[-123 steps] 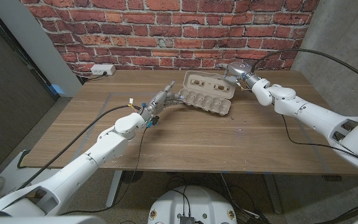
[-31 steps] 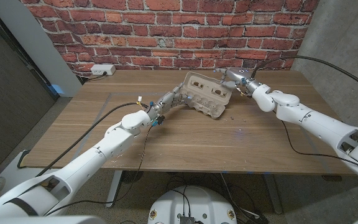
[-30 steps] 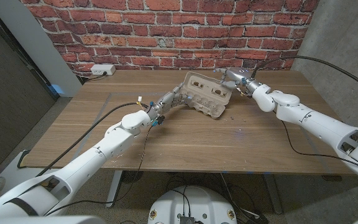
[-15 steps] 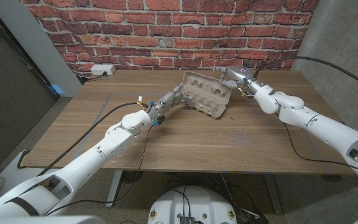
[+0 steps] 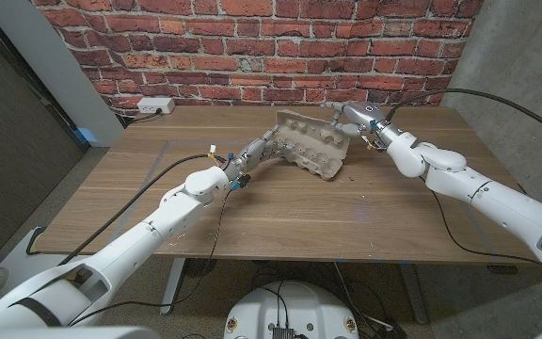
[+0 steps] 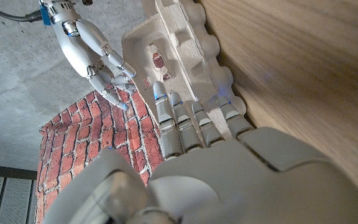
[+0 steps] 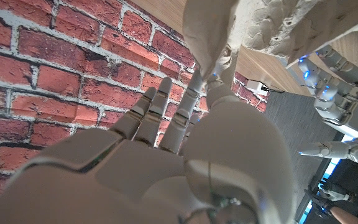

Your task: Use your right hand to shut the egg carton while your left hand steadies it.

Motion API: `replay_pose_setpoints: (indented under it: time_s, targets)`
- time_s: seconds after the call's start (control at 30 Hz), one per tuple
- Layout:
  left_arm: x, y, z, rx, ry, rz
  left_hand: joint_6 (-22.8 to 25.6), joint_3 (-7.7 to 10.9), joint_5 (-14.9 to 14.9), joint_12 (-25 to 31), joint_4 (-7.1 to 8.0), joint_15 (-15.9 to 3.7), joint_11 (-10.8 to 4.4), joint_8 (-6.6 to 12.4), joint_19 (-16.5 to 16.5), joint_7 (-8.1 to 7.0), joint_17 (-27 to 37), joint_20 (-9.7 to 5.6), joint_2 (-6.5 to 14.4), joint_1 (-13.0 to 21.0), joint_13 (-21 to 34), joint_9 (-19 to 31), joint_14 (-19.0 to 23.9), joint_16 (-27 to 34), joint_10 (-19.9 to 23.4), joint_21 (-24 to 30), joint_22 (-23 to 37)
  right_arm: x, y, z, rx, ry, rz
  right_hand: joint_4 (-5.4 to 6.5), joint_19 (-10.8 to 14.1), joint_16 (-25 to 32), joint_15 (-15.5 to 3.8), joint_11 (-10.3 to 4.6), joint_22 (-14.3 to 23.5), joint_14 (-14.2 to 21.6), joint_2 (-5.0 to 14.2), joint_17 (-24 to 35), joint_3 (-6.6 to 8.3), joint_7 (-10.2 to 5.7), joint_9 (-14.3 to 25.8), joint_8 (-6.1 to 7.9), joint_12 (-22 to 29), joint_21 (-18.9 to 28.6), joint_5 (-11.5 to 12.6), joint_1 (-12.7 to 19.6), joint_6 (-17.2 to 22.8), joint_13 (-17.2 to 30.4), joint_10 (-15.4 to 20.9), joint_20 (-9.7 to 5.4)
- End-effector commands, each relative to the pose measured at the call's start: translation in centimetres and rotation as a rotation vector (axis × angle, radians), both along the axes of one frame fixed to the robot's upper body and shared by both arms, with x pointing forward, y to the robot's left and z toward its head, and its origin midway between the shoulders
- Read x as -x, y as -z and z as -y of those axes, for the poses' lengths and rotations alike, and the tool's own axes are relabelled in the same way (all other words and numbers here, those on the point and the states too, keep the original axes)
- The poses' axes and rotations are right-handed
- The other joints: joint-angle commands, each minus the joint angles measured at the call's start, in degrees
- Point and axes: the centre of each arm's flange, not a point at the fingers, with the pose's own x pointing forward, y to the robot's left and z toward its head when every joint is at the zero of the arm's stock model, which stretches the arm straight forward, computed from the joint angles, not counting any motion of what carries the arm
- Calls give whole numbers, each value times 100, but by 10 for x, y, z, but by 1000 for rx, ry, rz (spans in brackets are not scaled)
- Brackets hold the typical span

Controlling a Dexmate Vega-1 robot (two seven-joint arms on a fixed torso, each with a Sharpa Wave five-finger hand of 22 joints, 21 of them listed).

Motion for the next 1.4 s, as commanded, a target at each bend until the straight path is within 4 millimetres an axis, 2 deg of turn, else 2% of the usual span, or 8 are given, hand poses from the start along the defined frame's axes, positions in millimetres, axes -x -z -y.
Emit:
replay_pose_setpoints:
  time_s: [0.03,0.4,1.07,1.13,1.17,1.23,1.27,1.4]
  targets:
    - [-2,-1,0,5,1,3,24,-19,19,33,7,-311,-30,-13,-2,3,-2,-8,-21,3,7,8,-42,17,20,-10,9,16,10,-9,33,-47,-10,0,39,27,-1089,-56,34,40,-14,11,-16,-5,32,21,19,30,26,72,68,27,24,-526]
    - [-1,0,0,17,0,7,-56,-37,20,-41,11,-307,-44,-63,-86,-26,-69,-55,-8,5,-20,9,-180,-14,-231,-49,-3,26,24,-23,62,-103,-33,-3,27,15,-1087,-57,37,25,-23,10,-30,-12,34,16,26,29,34,83,71,52,34,-514]
    - [-1,0,-2,13,6,7,-6,-51,21,-28,15,-296,-22,-53,-109,-17,-114,-65,5,6,-37,15,-229,-4,-274,-60,-10,37,48,-43,111,-156,-52,-3,52,-5,-1071,-59,44,-12,-64,13,-76,-16,36,12,9,46,51,77,91,74,13,-472]
    - [-2,0,-3,13,6,8,6,-53,21,-25,15,-300,-22,-49,-109,-17,-118,-65,6,6,-39,16,-227,-1,-273,-60,-10,38,48,-43,107,-166,-56,49,77,-12,-1034,-58,47,-51,-165,22,-207,23,36,2,-15,60,58,-60,80,86,-17,-437]
    - [-2,0,-3,14,7,7,9,-53,21,-25,15,-299,-21,-49,-107,-18,-120,-65,6,6,-40,16,-230,-1,-275,-60,-10,38,47,-43,112,-173,-54,114,79,-23,-1013,-54,48,-75,-204,22,-290,56,37,-10,-38,62,62,-194,57,93,-49,-391]
    - [-3,0,-3,14,8,7,13,-54,21,-23,16,-302,-24,-49,-105,-9,-122,-66,7,5,-41,15,-229,1,-274,-59,-11,39,47,-43,126,-182,-63,171,67,-68,-995,-43,48,-119,-236,-2,-344,78,38,-17,-86,57,68,-317,42,80,-117,-365]
    - [-3,0,-3,14,8,8,21,-55,21,-24,16,-298,-21,-46,-105,-1,-125,-66,8,5,-42,15,-232,1,-281,-59,-11,38,47,-43,128,-184,-64,302,62,-136,-995,-28,43,-154,-300,-42,-456,126,36,-23,-133,52,69,-596,31,83,-177,-288]
    - [-4,0,-2,19,11,9,28,-58,21,-19,16,-295,-19,-46,-105,0,-131,-68,9,5,-44,14,-231,5,-278,-59,-12,39,47,-42,140,-191,-66,615,73,-276,-960,-19,29,-193,-476,-109,-731,269,30,-53,-248,36,35,-1289,-53,82,-342,-131]
